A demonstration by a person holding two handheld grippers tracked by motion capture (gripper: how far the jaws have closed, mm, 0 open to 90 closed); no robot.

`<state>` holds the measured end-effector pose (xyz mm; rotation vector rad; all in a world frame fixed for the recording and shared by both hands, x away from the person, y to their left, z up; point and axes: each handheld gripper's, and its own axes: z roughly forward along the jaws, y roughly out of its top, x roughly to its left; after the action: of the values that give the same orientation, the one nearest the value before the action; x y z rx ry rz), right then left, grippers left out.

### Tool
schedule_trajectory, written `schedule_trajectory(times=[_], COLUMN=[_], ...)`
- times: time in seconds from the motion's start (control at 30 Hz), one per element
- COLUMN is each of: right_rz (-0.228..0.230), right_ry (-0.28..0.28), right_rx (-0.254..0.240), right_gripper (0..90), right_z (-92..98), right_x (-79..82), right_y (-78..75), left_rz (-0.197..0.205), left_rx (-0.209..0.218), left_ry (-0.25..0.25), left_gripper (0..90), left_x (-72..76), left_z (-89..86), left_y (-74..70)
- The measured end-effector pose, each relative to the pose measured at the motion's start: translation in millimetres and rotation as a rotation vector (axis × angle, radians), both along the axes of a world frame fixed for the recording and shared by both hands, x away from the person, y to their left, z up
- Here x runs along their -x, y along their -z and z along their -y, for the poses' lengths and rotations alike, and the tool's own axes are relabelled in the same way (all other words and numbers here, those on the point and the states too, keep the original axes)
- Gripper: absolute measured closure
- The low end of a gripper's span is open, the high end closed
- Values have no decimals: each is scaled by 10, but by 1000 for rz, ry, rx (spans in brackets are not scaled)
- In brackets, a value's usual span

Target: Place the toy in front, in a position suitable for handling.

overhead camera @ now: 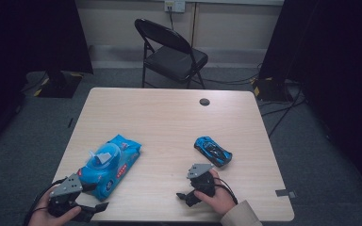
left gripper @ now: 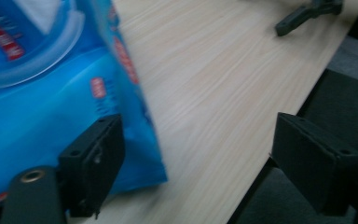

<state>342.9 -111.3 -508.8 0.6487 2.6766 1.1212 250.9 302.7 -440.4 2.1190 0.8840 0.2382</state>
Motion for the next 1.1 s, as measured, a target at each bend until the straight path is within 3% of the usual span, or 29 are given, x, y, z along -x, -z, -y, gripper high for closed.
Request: schedule_trajectory(times=[0.27, 0.6, 0.7, 0.77, 0.87, 0.93, 1.1], right_rz=[0, 0, -1, -2, -3, -3, -2], right_ry=[0, -3, -3, -2, -3, -4, -5], right_rx=[1, 3, 3, 3, 4, 4, 5], right_gripper=[5, 0, 0, 0, 0, 0, 0], right_z=[-1, -2, -2, -3, -4, -3, -3], right_x=[0, -1, 0, 0, 1, 0, -1], right_y=[0, 0, 0, 0, 0, 0, 0], left_rz=[-26, -20, -11, 12, 50, 50, 46], left_rx=[-16, -30, -66, -108, -126, -107, -93], left_ry=[-68, -86, -92, -100, -107, -118, -146], left_gripper=[161, 153, 153, 195, 316, 378, 384], left_x=[-52, -133, -149, -158, -174, -197, -272], left_z=[-130, -59, -12, 11, 13, 9, 46], left_y=[170, 265, 291, 297, 295, 302, 310])
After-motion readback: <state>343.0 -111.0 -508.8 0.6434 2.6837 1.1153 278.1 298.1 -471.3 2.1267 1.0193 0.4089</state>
